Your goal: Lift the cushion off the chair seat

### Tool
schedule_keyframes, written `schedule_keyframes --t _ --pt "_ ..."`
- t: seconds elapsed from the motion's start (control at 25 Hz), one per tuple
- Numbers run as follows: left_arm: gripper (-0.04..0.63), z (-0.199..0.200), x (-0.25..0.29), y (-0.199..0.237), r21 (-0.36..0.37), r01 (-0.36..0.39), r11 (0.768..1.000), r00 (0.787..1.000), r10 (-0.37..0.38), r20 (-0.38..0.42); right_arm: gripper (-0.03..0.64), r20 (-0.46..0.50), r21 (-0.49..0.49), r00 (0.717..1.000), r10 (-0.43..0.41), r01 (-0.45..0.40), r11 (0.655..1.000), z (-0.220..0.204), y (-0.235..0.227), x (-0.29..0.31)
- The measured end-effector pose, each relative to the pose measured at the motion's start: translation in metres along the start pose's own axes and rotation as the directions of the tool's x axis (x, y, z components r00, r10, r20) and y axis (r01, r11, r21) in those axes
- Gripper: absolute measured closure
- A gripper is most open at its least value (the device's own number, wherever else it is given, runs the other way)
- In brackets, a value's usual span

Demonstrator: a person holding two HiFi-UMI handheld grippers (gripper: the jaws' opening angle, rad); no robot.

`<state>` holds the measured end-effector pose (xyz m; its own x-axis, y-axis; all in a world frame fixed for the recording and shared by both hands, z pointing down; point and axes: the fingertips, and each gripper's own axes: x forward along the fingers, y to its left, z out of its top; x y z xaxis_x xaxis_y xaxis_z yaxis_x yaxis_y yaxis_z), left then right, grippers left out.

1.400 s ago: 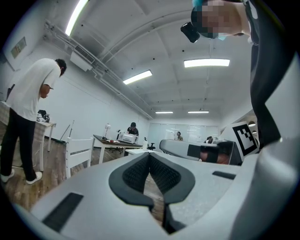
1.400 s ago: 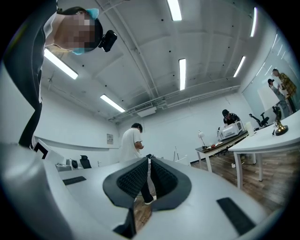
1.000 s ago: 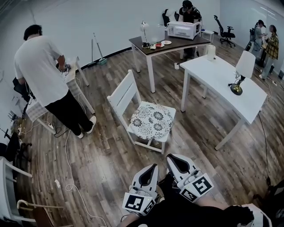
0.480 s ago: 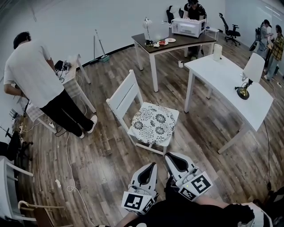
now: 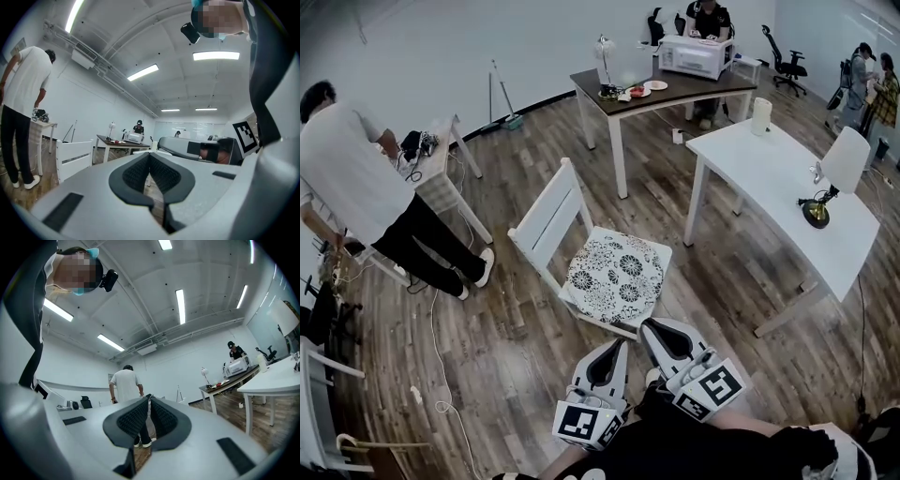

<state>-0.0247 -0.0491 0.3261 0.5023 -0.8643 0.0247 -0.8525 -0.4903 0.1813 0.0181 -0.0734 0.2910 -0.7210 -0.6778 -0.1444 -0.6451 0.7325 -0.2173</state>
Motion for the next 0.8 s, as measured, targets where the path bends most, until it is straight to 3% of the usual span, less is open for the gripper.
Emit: schedule_keyframes --t 0.8 --pt "0.594 0.002 0.099 0.046 -0.011 -0.098 0.995 0.995 0.098 0.016 0.584 -0.021 0.005 0.998 0.057 -0.057 0.998 0.006 -0.1 0.064"
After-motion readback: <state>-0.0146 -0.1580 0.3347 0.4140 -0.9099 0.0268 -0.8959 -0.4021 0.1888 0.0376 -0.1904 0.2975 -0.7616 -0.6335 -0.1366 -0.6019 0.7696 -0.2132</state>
